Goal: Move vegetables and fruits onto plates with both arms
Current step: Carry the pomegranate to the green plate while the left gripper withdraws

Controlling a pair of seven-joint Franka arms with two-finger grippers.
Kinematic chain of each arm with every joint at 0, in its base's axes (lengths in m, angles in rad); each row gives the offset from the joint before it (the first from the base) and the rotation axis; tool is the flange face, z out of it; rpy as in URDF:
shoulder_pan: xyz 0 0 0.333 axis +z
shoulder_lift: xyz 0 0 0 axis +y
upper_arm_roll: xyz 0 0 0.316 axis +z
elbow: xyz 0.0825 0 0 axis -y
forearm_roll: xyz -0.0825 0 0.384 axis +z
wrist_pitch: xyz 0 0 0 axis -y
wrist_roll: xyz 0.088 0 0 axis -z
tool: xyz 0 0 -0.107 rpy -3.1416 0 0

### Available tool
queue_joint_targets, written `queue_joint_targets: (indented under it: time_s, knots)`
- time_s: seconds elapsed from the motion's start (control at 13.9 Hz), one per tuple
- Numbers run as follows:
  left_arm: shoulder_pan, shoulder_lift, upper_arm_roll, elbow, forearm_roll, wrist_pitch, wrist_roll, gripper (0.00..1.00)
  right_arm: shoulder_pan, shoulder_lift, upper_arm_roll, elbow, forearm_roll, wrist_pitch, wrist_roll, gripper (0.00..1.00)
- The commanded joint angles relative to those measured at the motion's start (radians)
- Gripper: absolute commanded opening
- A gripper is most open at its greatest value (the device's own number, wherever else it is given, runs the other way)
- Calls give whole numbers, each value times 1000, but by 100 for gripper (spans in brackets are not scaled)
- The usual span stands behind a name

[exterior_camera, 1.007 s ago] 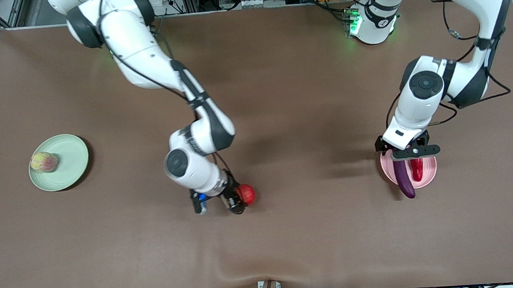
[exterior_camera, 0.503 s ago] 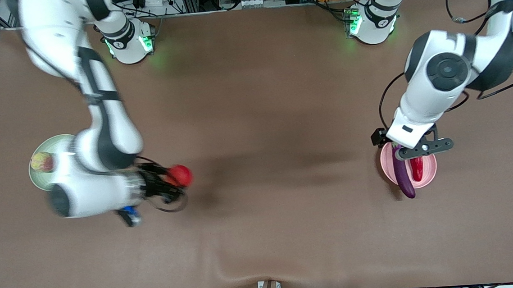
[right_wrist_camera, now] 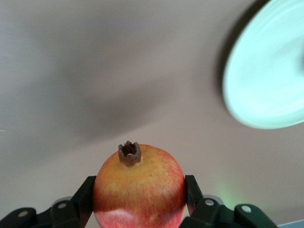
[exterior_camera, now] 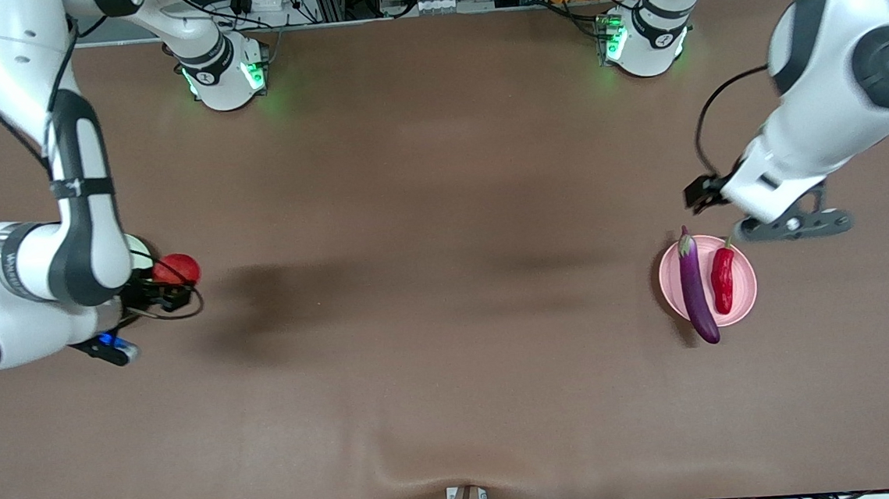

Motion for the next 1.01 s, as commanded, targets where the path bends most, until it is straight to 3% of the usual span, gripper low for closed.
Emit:
queue_joint_targets:
  time_s: [0.0, 0.22, 0.43, 0.5, 0.58, 0.65, 0.79, 0.93]
  knots:
    - [-88, -103, 123, -8, -45, -83, 88, 100, -21, -44, -82, -146, -28, 121, -263, 0]
    - [-137, -131, 175, 59, -45, -190, 119, 100, -93, -32, -105, -251, -14, 288, -419, 0]
    - [-137, -128, 176, 139, -46, -258, 119, 100, -133, 6, -104, -270, -6, 363, -505, 0]
    - [-131, -128, 172, 144, -48, -264, 120, 100, -153, 28, -97, -268, 38, 385, -534, 18]
    - [-128, -128, 175, 145, -74, -264, 117, 100, -153, 40, -97, -270, 93, 379, -539, 79]
    - [-127, -126, 178, 148, -89, -264, 108, 100, -149, 39, -97, -267, 109, 367, -536, 100]
    - [-124, -120, 181, 148, -88, -264, 102, 100, -137, 30, -97, -216, 109, 281, -536, 100]
    - [-124, -117, 184, 145, -74, -264, 97, 100, -133, 28, -99, -74, 104, 84, -530, 100]
